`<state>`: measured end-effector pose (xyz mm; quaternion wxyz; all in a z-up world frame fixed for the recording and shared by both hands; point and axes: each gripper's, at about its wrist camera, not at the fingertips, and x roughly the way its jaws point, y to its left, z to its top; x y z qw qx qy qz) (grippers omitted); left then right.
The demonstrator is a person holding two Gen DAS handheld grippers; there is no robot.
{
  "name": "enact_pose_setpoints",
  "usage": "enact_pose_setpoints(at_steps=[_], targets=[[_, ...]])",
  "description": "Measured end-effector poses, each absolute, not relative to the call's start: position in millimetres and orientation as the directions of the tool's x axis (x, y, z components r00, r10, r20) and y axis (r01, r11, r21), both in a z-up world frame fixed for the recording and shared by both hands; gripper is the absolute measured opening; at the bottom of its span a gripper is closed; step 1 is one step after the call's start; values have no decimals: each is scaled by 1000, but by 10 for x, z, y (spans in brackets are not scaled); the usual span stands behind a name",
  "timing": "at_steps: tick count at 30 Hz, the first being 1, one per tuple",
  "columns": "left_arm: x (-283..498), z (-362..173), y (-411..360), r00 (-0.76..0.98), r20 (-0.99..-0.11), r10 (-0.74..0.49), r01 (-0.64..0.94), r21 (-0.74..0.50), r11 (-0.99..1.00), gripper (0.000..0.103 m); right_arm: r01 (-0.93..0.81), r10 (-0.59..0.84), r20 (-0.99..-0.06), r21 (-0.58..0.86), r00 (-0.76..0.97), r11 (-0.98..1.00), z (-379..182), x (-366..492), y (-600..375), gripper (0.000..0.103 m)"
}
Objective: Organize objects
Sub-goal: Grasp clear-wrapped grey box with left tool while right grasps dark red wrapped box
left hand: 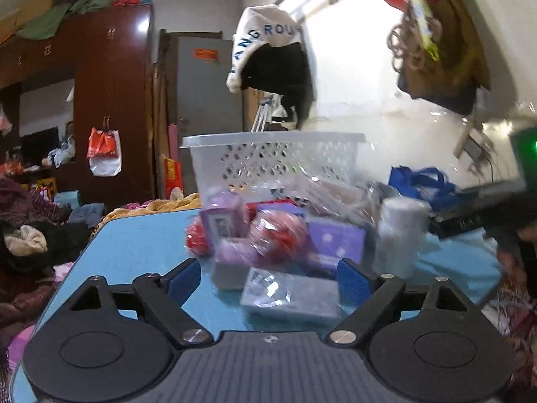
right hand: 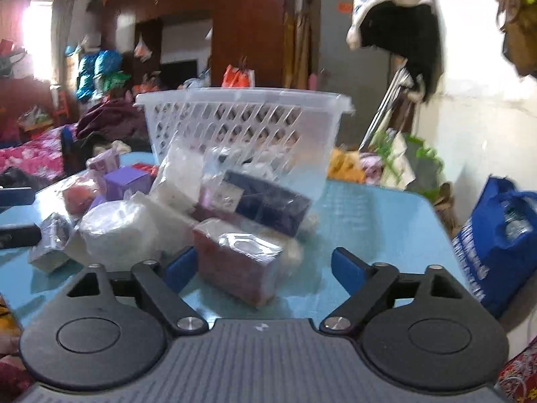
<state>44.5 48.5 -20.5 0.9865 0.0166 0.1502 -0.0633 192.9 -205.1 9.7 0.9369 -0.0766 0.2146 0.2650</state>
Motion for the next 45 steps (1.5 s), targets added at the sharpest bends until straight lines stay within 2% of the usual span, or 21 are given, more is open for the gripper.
enact_pose_setpoints(at_steps=[5,10,13,15,25,35,45], targets=[[509,-306,396,937,-328,-119,138,36,990,91,-553,454,-490,-70,744,830,46,1927,-1897,88],[537,-404,400,928,-354,-118,137,30,990,91,-535,429,-493,-93,757,839,4,1906,-1900,71],[552,-431,394,921,-366,-132,150,22,988,83,-560,448,-514,-77,732,825,-8,1932,-1906,66],[543,-440,397,921,-363,-142,159,15,987,70,-555,454,-494,-72,742,829,0,1911,-1927,63],[443,-375,416,948,-300,-109,126,37,991,69,-527,507,-319,27,801,849,44,1727,-2203,63],[367,-257,551,972,-224,-72,73,-1,997,69,-481,470,-270,29,840,876,107,1699,-2370,63],[402,75,673,988,-136,-68,60,-61,996,69,-529,518,-165,-31,840,848,318,1530,-2280,63]])
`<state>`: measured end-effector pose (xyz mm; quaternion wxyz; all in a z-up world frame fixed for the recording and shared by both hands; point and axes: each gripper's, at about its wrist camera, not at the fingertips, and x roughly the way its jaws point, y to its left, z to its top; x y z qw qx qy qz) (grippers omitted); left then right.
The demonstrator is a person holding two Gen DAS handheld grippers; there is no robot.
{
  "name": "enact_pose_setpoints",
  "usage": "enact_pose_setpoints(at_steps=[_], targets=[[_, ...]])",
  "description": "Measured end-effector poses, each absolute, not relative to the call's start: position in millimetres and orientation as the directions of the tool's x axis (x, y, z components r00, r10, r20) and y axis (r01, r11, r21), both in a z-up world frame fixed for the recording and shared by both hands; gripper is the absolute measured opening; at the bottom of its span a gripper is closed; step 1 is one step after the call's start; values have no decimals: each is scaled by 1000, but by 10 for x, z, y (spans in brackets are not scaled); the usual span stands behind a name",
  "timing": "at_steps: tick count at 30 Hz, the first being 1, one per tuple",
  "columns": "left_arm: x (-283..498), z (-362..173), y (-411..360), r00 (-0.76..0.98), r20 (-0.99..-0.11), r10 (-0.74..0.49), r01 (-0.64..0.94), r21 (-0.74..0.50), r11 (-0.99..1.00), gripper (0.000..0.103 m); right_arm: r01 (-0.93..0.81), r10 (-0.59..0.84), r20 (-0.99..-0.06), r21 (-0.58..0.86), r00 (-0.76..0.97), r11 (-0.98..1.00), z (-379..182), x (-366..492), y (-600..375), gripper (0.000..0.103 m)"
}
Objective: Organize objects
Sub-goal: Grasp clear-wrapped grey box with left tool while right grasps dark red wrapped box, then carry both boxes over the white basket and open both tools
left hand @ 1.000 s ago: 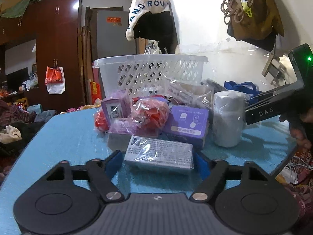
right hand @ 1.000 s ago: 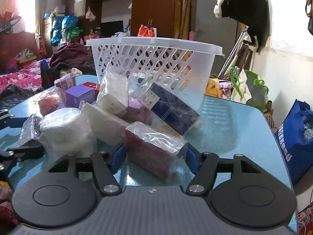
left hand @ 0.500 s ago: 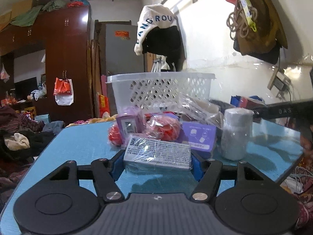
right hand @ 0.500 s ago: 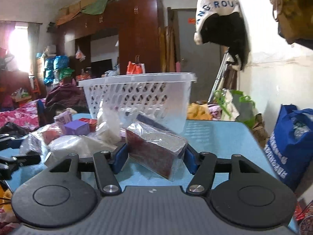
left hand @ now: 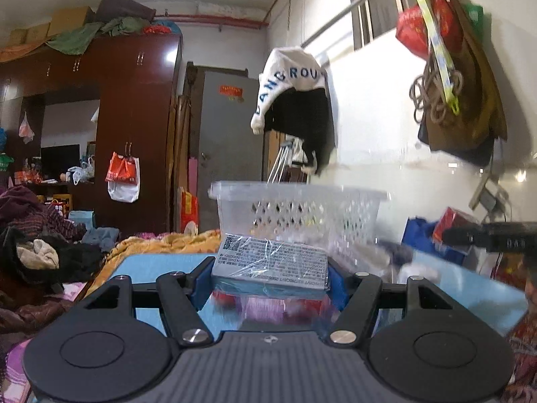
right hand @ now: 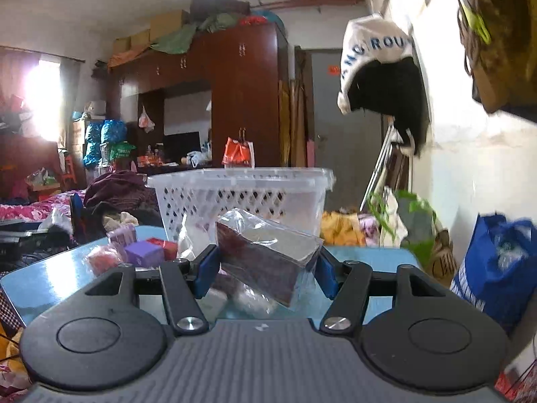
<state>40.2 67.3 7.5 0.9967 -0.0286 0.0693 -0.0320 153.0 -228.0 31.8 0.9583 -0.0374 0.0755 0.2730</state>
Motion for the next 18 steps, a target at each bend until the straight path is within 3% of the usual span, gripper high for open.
enact_pose_setpoints(at_steps=[5,10,18], targets=[[563,280,640,990,-112,-86,79,-66,995,69,-560,549,-135,-60,825,827,451,1614,-2179,63],[1039,725,597,990,-105,-92,85,-68,994,69,-552,550,-45,-103,834,828,880,2007,-1888,63],[2309,1055,571,954,-292,-71,40,-112,993,69,-538,515,-209,-69,831,840,1097,3015,-1474,63]])
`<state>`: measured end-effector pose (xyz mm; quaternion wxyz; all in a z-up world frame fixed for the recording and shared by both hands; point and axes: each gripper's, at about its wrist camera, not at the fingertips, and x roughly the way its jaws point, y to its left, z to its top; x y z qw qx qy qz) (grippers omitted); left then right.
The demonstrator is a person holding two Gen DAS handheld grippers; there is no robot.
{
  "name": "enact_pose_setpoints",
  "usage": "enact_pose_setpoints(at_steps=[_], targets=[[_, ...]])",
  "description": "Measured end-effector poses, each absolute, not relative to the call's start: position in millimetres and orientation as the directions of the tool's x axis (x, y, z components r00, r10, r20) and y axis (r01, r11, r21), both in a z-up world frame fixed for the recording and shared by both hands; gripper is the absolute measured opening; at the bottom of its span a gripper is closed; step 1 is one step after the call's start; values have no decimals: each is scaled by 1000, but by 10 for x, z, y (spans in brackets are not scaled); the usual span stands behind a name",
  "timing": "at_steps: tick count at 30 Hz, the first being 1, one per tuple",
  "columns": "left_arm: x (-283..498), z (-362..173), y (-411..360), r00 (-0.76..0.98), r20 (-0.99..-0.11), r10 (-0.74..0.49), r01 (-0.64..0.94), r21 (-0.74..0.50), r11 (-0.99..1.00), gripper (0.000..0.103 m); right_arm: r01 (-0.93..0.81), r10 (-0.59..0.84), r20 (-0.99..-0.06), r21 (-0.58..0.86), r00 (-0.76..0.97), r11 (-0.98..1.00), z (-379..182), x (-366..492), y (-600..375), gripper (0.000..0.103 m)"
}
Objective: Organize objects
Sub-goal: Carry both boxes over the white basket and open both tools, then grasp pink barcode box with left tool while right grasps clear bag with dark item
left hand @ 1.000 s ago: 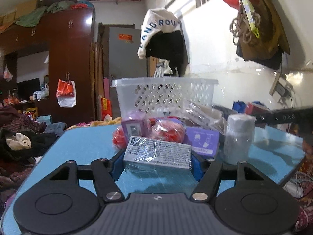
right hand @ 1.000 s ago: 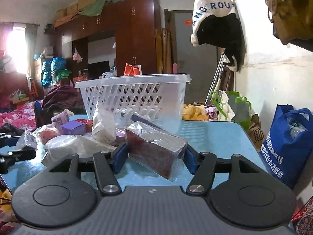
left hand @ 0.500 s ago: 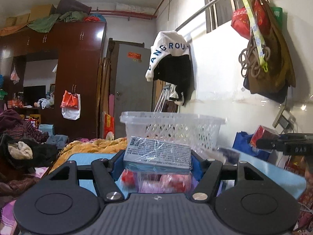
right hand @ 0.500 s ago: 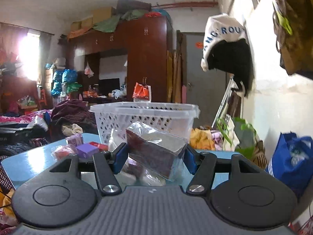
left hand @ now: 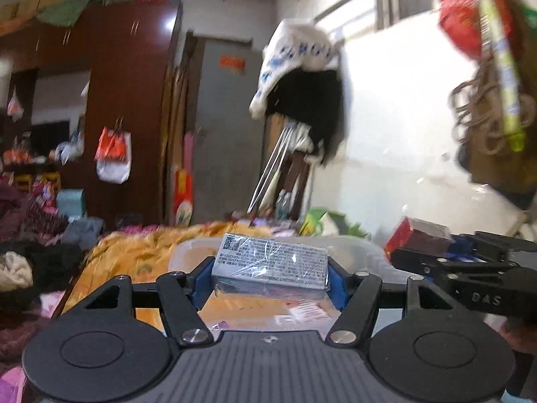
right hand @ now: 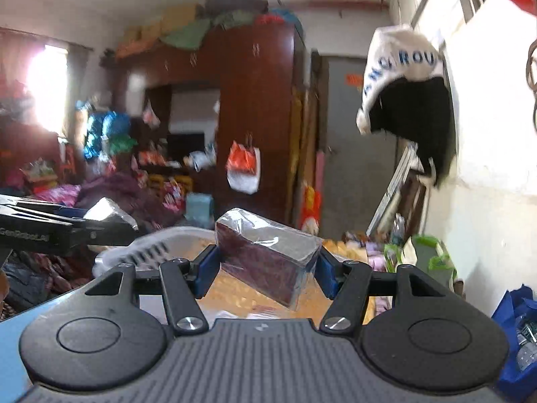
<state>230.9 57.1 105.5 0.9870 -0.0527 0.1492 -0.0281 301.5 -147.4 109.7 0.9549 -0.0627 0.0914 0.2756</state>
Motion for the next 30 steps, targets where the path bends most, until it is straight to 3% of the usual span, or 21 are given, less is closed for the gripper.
enact_pose_setpoints(at_steps=[5,6,7,9,14,17,20,25,30], targets=[[2650,933,588,931,-363,-46,10,-101,995,70,-532,501,-248,-73,829,844,1002,3138,-1439,65],[2692,910,597,928,-371,-44,6,-104,995,70,-535,502,-248,-81,828,841,988,3133,-1423,72],[2723,896,599,923,-381,-44,4,-104,995,72,-530,500,-240,-84,832,844,975,3075,-1427,89],[2719,853,612,914,-402,-47,9,-97,995,83,-525,501,-207,-77,840,848,955,2883,-1488,103],[2240,820,631,931,-360,-51,29,-66,997,84,-492,472,-277,-5,837,870,795,2551,-1720,103],[1750,670,703,946,-320,-53,37,-57,998,95,-460,446,-331,38,832,887,494,2371,-1916,103],[1444,437,799,950,-313,-21,3,-58,998,96,-469,483,-368,133,795,873,269,2323,-2072,103],[1401,208,1101,943,-329,-55,-5,-178,984,96,-490,529,-391,204,753,847,173,2405,-2102,103],[1479,116,1149,935,-348,-73,0,-205,979,96,-489,533,-390,214,751,846,170,2424,-2090,100]])
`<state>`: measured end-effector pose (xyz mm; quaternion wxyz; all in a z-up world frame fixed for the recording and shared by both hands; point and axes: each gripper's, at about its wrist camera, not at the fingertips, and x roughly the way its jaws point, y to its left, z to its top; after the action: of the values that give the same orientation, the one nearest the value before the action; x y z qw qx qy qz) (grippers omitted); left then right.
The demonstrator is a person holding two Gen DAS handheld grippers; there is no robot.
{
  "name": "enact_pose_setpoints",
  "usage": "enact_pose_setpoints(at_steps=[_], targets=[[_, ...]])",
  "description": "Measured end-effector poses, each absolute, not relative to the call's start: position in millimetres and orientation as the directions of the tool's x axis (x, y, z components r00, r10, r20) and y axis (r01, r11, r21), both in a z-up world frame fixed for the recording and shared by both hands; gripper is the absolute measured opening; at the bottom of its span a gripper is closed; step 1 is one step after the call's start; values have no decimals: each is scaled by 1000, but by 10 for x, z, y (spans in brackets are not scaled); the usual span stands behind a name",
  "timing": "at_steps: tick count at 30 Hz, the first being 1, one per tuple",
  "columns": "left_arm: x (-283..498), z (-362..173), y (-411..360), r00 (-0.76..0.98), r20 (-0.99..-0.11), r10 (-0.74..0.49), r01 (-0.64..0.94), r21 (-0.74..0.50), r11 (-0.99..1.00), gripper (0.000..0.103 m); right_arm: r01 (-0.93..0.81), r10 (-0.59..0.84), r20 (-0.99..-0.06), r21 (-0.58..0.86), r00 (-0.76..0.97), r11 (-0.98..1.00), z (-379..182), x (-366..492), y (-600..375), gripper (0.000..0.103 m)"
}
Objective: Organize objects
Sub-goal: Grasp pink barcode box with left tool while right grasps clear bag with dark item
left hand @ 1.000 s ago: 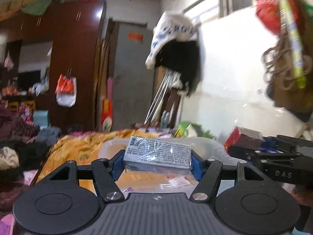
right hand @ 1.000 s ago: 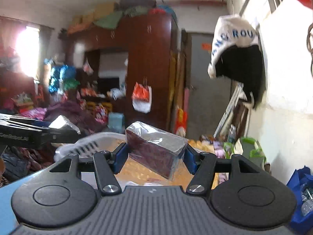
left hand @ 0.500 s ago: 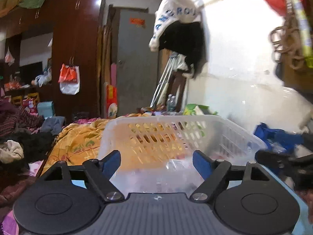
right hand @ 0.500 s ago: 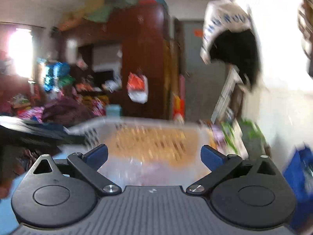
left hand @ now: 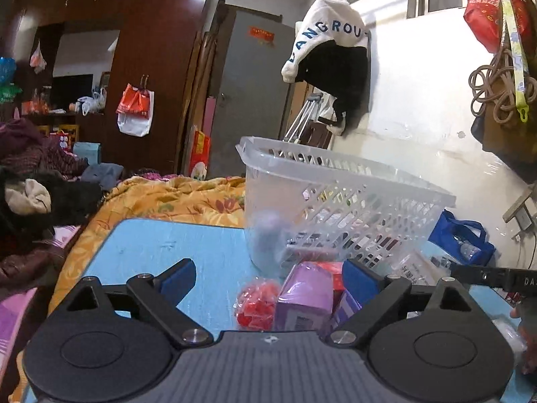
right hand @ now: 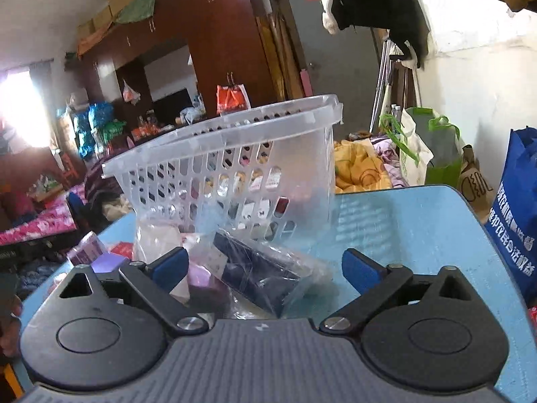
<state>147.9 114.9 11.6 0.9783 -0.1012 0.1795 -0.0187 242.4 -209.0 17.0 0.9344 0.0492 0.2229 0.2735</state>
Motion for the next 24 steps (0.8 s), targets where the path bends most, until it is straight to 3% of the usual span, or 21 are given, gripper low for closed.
enact_pose_setpoints(at_steps=[5,13,15,16,17,19,21,24], targets=[[1455,60,1111,932,-352,-91,27,-182,983,96,-474,492,-440,160,751,866,161,2441,-1977,94],[1519,35,971,914,-398,-77,35,-112,993,89,-493,506,-482,164,716,854,108,2508,-1957,70],[1548,18,1025,907,-414,-77,21,-139,990,78,-500,512,-474,164,716,851,114,2485,-1960,63],[1561,0,1050,903,-421,-85,20,-157,987,66,-502,512,-469,159,719,850,116,2470,-1958,59],[1577,-12,1066,898,-430,-88,15,-170,985,60,-502,510,-466,154,723,851,122,2457,-1953,57],[1570,-5,1068,900,-428,-84,12,-167,986,58,-502,508,-456,145,731,852,133,2435,-1948,49],[1543,-6,1032,907,-414,-78,16,-152,988,44,-511,518,-440,144,734,847,141,2409,-1958,42],[1485,17,1032,923,-379,-73,14,-156,988,41,-519,529,-417,149,739,842,153,2381,-1985,39]])
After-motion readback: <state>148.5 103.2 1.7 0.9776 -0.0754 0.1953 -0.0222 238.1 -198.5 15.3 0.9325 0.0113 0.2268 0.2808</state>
